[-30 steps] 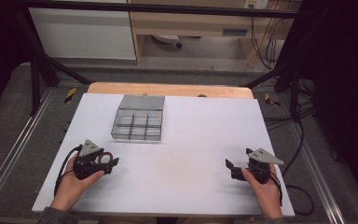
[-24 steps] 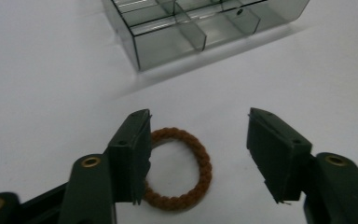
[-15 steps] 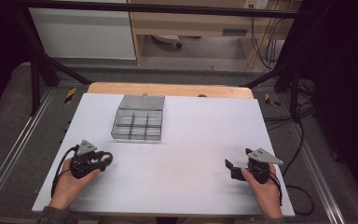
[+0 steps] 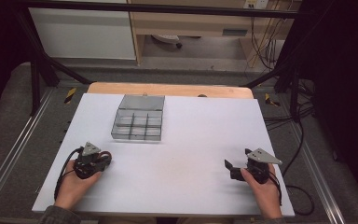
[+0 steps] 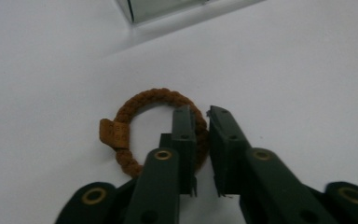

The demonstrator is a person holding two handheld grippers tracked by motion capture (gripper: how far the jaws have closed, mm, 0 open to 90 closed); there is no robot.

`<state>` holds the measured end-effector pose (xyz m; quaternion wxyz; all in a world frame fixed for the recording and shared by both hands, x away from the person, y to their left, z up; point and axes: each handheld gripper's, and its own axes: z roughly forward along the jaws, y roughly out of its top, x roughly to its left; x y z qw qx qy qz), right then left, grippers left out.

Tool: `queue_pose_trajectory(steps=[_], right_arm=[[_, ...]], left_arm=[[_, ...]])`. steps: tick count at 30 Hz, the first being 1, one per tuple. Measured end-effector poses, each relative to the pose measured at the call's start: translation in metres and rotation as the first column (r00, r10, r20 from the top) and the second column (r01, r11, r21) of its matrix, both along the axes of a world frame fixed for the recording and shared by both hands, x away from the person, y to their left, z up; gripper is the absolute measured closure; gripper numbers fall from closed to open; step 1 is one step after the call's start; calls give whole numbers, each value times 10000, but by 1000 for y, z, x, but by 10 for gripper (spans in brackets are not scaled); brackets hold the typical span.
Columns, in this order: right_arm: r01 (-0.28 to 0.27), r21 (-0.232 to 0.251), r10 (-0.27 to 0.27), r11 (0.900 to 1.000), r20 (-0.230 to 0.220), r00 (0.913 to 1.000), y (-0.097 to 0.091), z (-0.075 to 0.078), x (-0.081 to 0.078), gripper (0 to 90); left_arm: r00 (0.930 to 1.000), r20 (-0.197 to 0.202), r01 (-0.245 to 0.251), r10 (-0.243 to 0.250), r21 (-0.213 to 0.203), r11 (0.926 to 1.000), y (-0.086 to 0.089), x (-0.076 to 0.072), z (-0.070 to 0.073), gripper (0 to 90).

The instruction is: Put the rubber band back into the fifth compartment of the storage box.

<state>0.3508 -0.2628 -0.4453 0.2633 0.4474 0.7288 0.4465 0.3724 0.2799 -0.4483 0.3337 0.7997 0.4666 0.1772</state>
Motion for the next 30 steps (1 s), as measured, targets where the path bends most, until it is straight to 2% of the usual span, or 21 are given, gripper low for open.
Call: queue_pose_trajectory(steps=[2, 6, 13, 24, 30], right_arm=[[-7, -25, 7, 10000, 16, 10000, 0, 0, 0, 53], [5, -12, -5, 10000, 15, 10000, 0, 0, 0, 53], [-11, 12, 11, 10000, 15, 10000, 0, 0, 0, 52], [-29, 15, 29, 10000, 29, 10000, 0, 0, 0, 52], [-51, 30, 50, 10000, 25, 10000, 0, 0, 0, 52]], left_arm=[[9999, -144, -23, 22, -121, 9999, 1, 1, 1, 847], [9998, -186, 59, -63, -200, 9998, 0, 0, 2, 853], [9966, 780, 309, -253, -714, 9970, 2, -6, 16, 855], [9879, 1535, 405, -235, -1090, 9932, 1, -10, 24, 856], [9852, 1699, 454, -245, -1205, 9917, 2, -11, 27, 857]])
